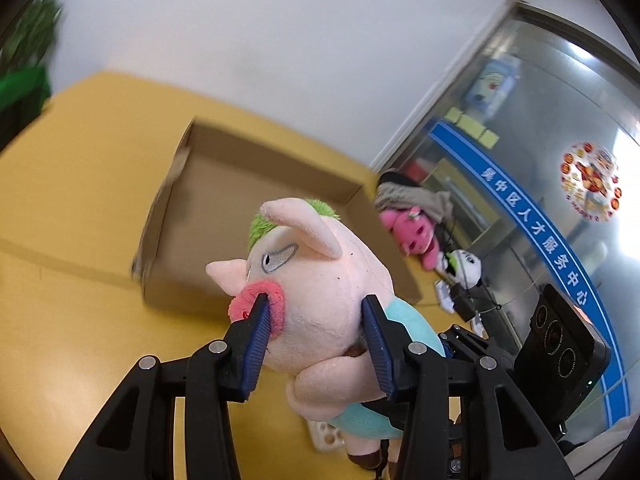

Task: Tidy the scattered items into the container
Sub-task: 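Close the right gripper on the plush pig and lift it over the box, then lower the plush pig into the box and open the right gripper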

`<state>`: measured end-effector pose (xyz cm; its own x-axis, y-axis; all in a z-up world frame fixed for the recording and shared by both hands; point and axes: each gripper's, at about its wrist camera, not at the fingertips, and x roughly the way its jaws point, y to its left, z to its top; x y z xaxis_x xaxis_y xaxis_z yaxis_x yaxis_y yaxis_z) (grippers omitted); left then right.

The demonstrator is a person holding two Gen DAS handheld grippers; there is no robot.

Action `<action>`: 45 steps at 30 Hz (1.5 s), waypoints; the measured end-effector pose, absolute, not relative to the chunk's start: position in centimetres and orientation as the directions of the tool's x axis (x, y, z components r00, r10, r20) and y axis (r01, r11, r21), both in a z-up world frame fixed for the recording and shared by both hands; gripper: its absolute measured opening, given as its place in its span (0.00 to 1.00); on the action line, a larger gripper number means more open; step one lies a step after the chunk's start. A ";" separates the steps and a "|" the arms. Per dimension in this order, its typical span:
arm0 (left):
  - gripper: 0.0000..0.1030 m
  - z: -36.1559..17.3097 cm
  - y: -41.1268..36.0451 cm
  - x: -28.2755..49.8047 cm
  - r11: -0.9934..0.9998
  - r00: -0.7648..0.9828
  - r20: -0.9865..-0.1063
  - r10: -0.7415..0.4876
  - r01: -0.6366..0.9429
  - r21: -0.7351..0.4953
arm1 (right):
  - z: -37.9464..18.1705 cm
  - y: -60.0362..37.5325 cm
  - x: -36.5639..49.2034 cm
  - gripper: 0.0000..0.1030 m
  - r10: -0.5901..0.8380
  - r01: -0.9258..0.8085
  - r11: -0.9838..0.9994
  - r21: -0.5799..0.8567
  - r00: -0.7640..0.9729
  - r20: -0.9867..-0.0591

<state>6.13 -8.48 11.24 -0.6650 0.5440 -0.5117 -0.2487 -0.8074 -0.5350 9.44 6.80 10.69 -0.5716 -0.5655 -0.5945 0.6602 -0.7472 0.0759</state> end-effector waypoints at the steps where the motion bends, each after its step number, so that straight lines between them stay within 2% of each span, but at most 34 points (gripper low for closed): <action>1: 0.47 12.1 -8.4 5.7 -0.811 -0.671 -0.505 0.543 -0.262 -0.523 | 11.5 6.9 9.2 0.62 -0.569 0.660 -0.749 0.065 -0.589 -0.574; 7: 0.47 19.4 -7.4 1.7 -0.843 -0.722 -0.454 0.522 -0.353 -0.407 | 17.1 7.1 6.4 0.61 -0.570 0.642 -0.766 0.007 -0.675 -0.470; 12: 0.47 25.2 -6.7 -2.8 -0.860 -0.757 -0.416 0.504 -0.397 -0.320 | 22.2 7.1 2.3 0.61 -0.580 0.623 -0.782 0.019 -0.717 -0.388; 19: 0.47 27.8 -6.9 -10.7 -0.874 -0.755 -0.441 0.485 -0.398 -0.279 | 25.3 6.7 -5.3 0.61 -0.591 0.594 -0.796 0.116 -0.723 -0.357; 24: 0.47 24.6 -7.3 -17.6 -0.891 -0.710 -0.538 0.454 -0.367 -0.268 | 22.2 5.3 -11.6 0.61 -0.593 0.549 -0.803 0.232 -0.698 -0.401; 29: 0.46 16.8 -9.3 -24.1 -0.893 -0.592 -0.669 0.449 -0.301 -0.333 | 15.9 3.8 -17.1 0.61 -0.578 0.469 -0.816 0.338 -0.645 -0.500; 31: 0.46 13.5 -9.8 -26.0 -0.904 -0.557 -0.713 0.427 -0.280 -0.323 | 12.9 2.9 -19.0 0.61 -0.577 0.429 -0.816 0.387 -0.610 -0.543; 36: 0.46 7.2 -11.0 -28.9 -0.919 -0.485 -0.781 0.393 -0.221 -0.325 | 6.5 1.1 -22.7 0.61 -0.574 0.343 -0.818 0.462 -0.538 -0.617; 40: 0.47 3.6 -10.9 -30.1 -0.938 -0.448 -0.825 0.344 -0.205 -0.280 | 2.6 0.0 -24.4 0.61 -0.557 0.294 -0.830 0.474 -0.485 -0.674; 43: 0.50 3.4 -12.2 -30.4 -0.930 -0.459 -0.808 0.368 -0.182 -0.320 | 1.9 -0.2 -24.8 0.65 -0.560 0.283 -0.828 0.485 -0.483 -0.673; 45: 0.58 3.3 -12.9 -30.2 -0.930 -0.464 -0.806 0.367 -0.154 -0.335 | 1.6 -0.2 -24.9 0.78 -0.562 0.283 -0.826 0.487 -0.480 -0.674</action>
